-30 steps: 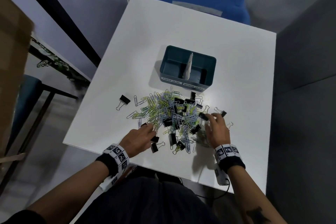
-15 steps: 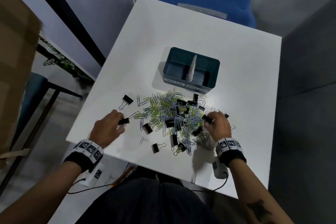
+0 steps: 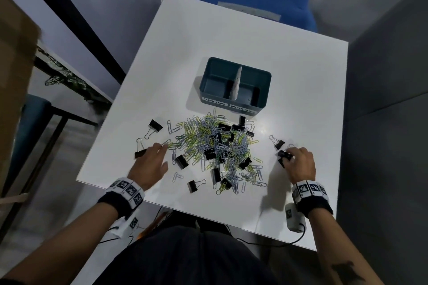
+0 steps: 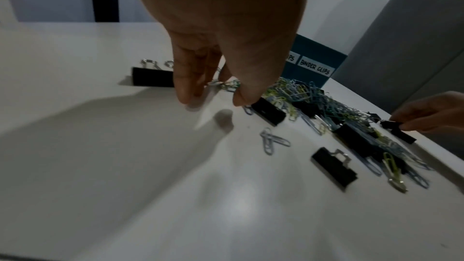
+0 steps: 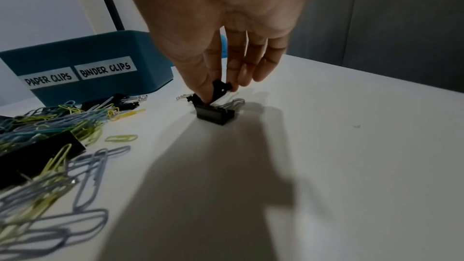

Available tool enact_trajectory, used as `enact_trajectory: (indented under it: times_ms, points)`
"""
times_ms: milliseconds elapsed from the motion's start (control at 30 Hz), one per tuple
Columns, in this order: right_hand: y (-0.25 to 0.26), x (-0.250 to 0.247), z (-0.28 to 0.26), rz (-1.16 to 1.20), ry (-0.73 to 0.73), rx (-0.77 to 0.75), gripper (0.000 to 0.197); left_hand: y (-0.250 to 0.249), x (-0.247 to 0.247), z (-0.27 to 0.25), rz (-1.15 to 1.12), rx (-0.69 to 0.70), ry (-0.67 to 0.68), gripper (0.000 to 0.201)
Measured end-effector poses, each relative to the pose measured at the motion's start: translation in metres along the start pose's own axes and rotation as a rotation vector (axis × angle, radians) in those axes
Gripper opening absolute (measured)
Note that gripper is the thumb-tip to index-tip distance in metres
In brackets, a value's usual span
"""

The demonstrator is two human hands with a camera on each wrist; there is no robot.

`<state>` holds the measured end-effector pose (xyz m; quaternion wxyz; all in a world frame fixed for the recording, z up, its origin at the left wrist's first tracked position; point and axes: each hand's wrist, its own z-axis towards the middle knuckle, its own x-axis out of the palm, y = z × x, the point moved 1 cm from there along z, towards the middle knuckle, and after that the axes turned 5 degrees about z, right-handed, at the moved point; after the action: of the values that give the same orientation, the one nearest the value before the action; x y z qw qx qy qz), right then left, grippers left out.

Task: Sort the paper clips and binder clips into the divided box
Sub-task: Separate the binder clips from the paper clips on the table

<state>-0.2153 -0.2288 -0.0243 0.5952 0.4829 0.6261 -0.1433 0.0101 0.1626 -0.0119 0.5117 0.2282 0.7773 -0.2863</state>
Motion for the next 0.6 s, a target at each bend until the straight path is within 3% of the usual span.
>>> enact_trajectory:
  times_ms: [200,400,600]
  points:
    - [0.019,0.009,-0.019,0.02,-0.155,-0.208,0.024,-0.037,0.008,0.006,0.018,0.057,0.019,0.054]
    - [0.066,0.022,-0.024,0.038,0.039,-0.326,0.036,-0.059,0.008,0.012,-0.005,0.123,0.051,0.043]
    - [0.1,0.032,-0.001,-0.053,0.174,-0.277,0.059,-0.086,-0.015,0.049,-0.022,0.213,-0.08,0.035]
